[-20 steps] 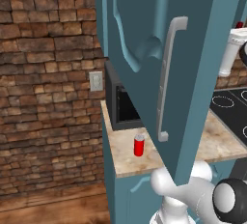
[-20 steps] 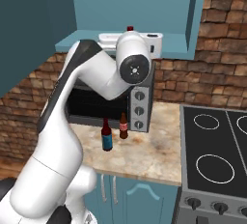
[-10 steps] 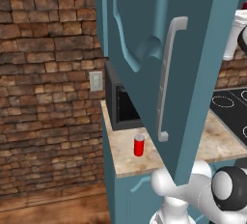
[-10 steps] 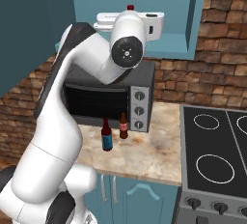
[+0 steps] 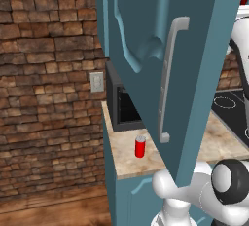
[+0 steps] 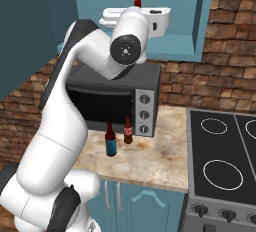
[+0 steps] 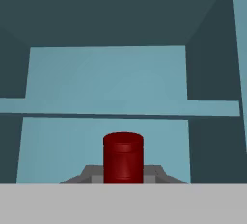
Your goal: Sort all alcoholic drinks to one cabinet, and non-alcoholic drinks to the other.
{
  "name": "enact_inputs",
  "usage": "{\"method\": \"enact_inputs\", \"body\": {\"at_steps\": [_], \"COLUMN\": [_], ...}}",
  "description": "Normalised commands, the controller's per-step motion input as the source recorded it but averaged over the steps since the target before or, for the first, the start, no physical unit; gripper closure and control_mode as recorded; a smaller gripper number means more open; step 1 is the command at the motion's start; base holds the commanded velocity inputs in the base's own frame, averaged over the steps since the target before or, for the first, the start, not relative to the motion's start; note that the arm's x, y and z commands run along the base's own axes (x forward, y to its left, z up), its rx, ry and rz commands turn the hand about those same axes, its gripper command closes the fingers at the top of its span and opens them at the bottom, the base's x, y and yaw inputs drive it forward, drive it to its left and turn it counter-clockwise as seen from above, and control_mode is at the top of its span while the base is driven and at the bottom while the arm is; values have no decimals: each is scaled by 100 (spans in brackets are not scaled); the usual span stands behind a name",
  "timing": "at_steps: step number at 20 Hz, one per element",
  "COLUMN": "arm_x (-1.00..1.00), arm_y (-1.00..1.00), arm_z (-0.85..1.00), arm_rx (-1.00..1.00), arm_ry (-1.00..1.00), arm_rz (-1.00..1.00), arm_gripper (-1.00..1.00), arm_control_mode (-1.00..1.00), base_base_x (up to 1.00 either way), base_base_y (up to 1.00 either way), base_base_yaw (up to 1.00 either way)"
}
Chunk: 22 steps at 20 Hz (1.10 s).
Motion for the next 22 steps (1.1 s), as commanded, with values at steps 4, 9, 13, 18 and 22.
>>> {"method": "enact_inputs", "body": {"at_steps": [4, 9, 13, 18, 22], "arm_x": [45, 45, 37, 24, 23], "arm_y": [0, 0, 0, -1, -2], "arm_z": [16, 12, 6, 7, 2], "arm_rx": [0, 0, 1, 5, 9], "arm_ry": [9, 12, 12, 6, 6], "arm_rz": [-6, -5, -4, -2, -2], "arm_gripper": [100, 100, 100, 100, 100], "arm_control_mode": [-100, -100, -100, -100, -100], "base_base_x": [0, 0, 0, 0, 0], "base_base_y": [0, 0, 0, 0, 0], "base_base_yaw": [0, 0, 0, 0, 0]}}
